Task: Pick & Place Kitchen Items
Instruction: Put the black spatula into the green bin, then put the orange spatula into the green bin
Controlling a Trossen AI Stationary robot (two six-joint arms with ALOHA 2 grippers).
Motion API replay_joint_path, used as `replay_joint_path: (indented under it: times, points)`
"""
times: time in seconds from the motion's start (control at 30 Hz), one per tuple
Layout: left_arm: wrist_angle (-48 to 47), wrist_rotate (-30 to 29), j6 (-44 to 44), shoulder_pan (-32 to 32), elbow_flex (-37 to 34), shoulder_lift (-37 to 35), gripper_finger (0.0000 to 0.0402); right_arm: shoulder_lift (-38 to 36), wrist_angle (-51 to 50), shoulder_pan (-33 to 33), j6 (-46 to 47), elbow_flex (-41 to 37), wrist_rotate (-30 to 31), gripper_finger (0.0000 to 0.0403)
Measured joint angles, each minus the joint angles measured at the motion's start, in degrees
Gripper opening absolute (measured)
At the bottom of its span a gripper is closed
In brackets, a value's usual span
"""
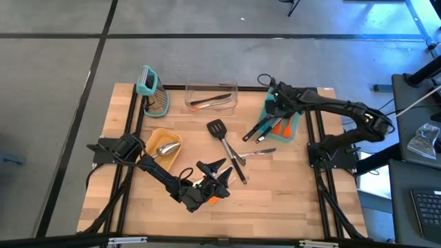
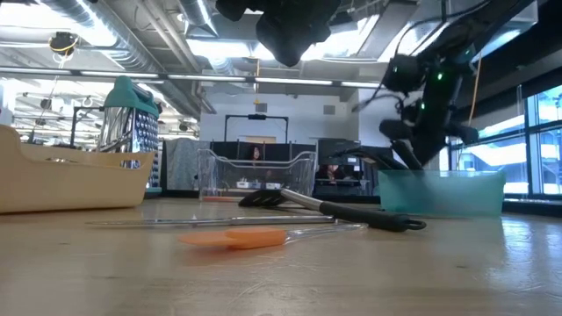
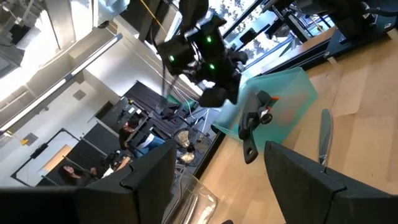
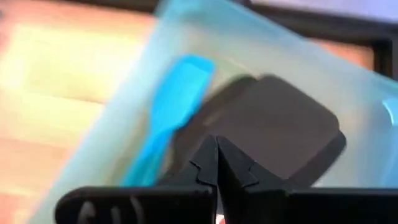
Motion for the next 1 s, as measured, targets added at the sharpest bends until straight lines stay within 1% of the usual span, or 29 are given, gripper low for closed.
replay_joint_path:
  times: [0.1, 0.2, 0.3, 0.4, 0.53, 0.67, 0.9, 1.0]
  points:
    - [0.0, 0.0, 0.0, 0.0, 0.0, 0.0, 0.0242, -4.2, 1.9, 1.8, -1.2, 0.0, -0.2, 0.0000]
    - [0.0, 0.0, 0.0, 0.0, 0.0, 0.0, 0.0242, -8.1, 4.2, 4.6, -3.7, 0.1, -1.7, 0.0000]
    - [-0.4, 0.0, 0.0, -0.1, 0.0, 0.0, 0.0242, -11.2, 5.4, 8.0, -6.3, 0.1, -5.6, 0.0000]
    - [-0.4, -0.1, 0.7, -0.2, 0.0, 0.0, 0.0242, -13.8, 6.5, 12.5, -6.8, 0.1, -8.4, 0.0000]
    - [-0.4, -1.2, 2.8, -0.5, 0.0, 0.0, 0.0242, -16.7, 9.6, 20.6, -6.8, 0.1, -8.4, 0.0000]
    - [-0.8, -2.0, 3.9, -0.5, 0.0, -1.5, 0.0242, -17.8, 16.0, 30.7, -7.9, 0.1, -7.8, 0.0000]
    - [-0.8, -2.3, 3.5, -0.9, 0.0, -6.3, 0.0242, -18.3, 30.1, 48.5, -18.9, 0.1, -7.5, 0.0000]
    - [-0.9, -2.3, 3.1, -0.9, 0.0, -8.0, 0.0242, -18.4, 34.4, 56.1, -24.0, 0.2, -7.5, 0.0000]
